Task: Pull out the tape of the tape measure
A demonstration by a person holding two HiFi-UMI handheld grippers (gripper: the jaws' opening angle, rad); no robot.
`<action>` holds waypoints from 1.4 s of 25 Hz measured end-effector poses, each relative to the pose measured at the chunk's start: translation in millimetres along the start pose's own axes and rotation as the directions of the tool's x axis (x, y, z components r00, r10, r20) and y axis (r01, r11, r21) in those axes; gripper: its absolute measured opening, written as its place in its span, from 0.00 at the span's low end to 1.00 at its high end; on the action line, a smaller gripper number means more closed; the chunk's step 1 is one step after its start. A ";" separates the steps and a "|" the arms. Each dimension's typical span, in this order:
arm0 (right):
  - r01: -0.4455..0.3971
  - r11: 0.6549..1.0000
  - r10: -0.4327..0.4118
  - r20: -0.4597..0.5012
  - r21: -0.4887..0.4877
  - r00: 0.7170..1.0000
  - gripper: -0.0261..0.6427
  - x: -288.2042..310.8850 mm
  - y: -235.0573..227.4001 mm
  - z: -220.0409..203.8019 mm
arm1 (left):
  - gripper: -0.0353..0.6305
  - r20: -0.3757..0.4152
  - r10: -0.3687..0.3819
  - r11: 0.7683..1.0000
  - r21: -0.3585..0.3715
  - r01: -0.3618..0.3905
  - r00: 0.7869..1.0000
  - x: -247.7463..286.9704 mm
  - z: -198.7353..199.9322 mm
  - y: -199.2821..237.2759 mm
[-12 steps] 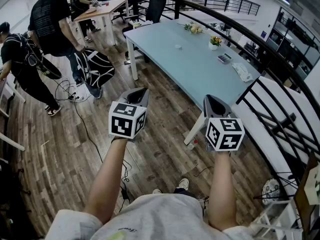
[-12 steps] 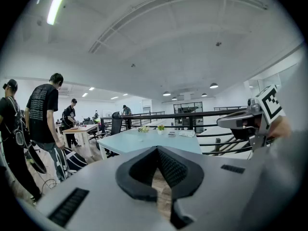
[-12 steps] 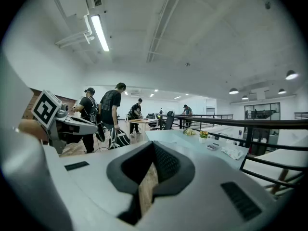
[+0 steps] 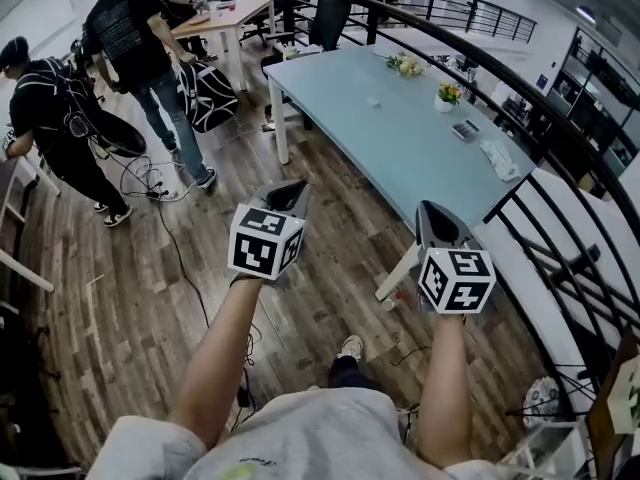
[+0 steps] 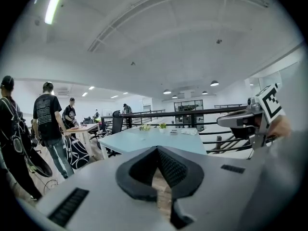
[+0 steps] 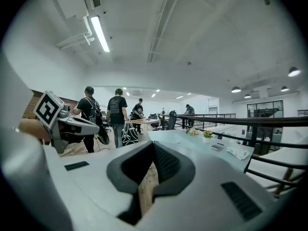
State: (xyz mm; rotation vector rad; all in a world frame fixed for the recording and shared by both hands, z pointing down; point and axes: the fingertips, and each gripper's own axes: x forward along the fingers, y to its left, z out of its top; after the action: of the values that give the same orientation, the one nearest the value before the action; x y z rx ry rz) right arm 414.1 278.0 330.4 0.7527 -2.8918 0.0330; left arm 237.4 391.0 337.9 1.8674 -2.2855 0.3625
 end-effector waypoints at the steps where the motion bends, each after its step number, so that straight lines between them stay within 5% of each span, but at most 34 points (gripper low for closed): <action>1: -0.006 1.000 0.006 0.002 0.000 1.000 0.05 4.0 1.7 0.0 | 0.05 -0.001 0.003 1.000 0.000 -0.003 1.000 0.9 -0.6 3.9; 18: -0.083 0.997 0.083 -0.029 -0.001 0.996 0.10 141.8 -42.1 11.3 | 0.10 -0.037 0.044 0.999 -0.031 -0.045 0.998 111.3 22.4 80.4; 35: -0.118 0.993 0.120 -0.063 0.031 0.991 0.23 264.3 -120.2 17.6 | 0.30 -0.071 0.023 0.997 -0.068 -0.028 0.997 248.5 47.0 119.7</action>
State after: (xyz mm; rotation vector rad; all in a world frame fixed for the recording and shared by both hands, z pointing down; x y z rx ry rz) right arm 242.1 44.3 351.4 0.5711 -2.8762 0.1083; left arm 71.0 166.6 353.0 1.7658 -2.2479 0.3428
